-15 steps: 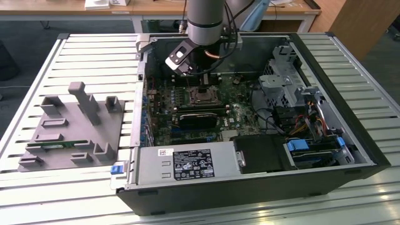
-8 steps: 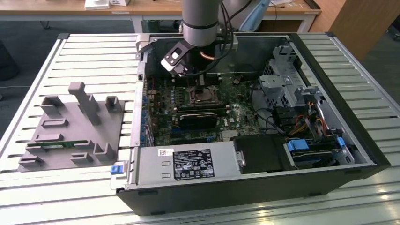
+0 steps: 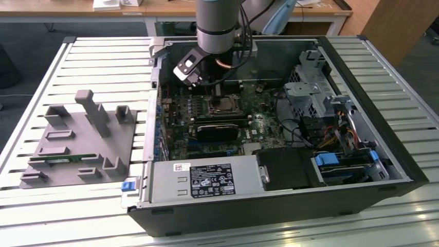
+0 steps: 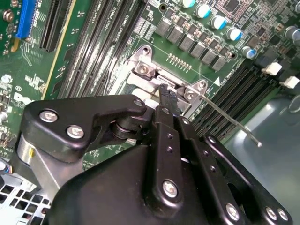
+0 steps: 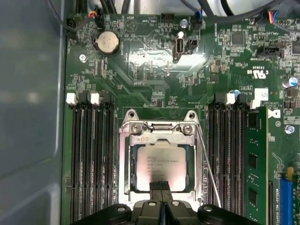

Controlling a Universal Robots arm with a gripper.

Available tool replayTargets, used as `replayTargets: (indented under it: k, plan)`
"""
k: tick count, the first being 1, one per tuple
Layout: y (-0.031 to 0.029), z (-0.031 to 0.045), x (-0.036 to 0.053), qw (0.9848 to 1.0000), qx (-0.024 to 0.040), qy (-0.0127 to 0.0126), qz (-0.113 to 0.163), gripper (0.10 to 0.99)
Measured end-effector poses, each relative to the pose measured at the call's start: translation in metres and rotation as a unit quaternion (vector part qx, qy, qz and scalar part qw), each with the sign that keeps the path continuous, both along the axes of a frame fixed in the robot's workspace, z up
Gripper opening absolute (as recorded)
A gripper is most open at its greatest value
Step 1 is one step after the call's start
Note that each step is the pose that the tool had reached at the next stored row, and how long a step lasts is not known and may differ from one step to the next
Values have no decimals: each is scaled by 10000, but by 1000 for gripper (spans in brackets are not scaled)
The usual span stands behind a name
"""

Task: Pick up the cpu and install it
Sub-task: 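Close the cpu cover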

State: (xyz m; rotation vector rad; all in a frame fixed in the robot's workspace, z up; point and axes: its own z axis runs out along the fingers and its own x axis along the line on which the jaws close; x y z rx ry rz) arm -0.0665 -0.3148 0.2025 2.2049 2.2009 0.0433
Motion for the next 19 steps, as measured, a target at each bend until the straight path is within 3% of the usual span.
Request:
replayTargets:
  k: [6, 8, 12, 19]
  plan:
    - [-1, -43, -7, 10000, -3, 2, 0, 106]
    - [3, -28, -4, 10000, 9, -7, 0, 106]
    - [0, 57, -6, 10000, 3, 0, 0, 106]
    - [0, 59, 99, 10000, 3, 0, 0, 106]
